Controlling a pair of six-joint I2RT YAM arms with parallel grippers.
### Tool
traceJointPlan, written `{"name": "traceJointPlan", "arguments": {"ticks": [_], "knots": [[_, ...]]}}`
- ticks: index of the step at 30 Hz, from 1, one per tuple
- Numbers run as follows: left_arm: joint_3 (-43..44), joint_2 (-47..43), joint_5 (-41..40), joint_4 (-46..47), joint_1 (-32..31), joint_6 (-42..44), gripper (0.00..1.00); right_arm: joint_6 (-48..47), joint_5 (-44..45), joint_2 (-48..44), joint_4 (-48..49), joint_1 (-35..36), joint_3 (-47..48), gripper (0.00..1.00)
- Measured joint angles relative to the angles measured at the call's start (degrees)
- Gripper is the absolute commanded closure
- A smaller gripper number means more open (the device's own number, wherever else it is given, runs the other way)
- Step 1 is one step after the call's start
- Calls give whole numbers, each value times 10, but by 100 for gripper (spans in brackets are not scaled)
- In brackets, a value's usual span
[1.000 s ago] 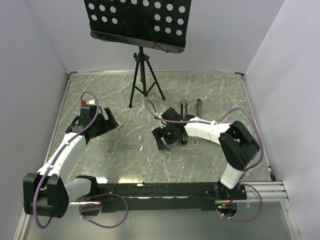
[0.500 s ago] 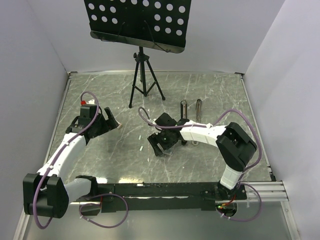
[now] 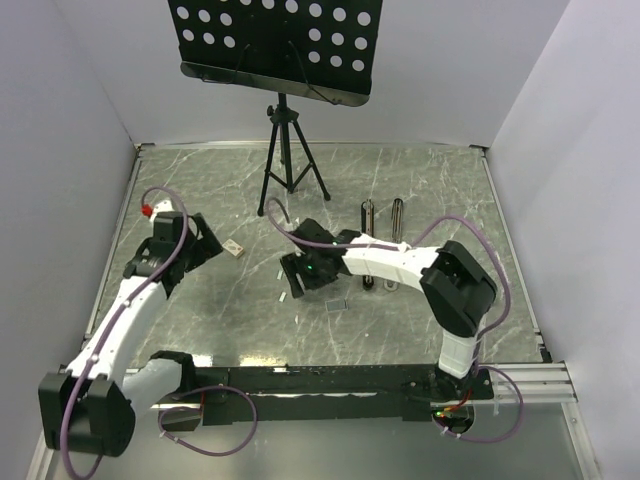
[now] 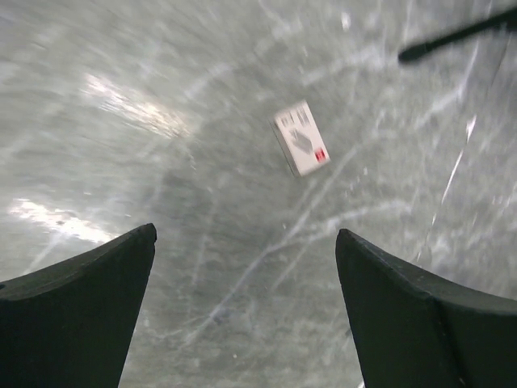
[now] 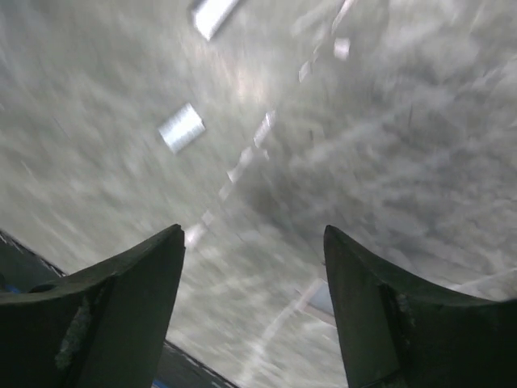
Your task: Unload the staples from the stapler
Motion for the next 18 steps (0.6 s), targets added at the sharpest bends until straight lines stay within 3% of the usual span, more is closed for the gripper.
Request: {"name": "traceJointPlan", "arguments": {"ticks": [9, 18], "knots": [[0, -118, -123, -7, 0, -24, 3, 216, 149, 118, -105, 77, 200, 29], [0, -149, -154, -8, 0, -30, 3, 351, 224, 166, -200, 103, 275, 34]]}}
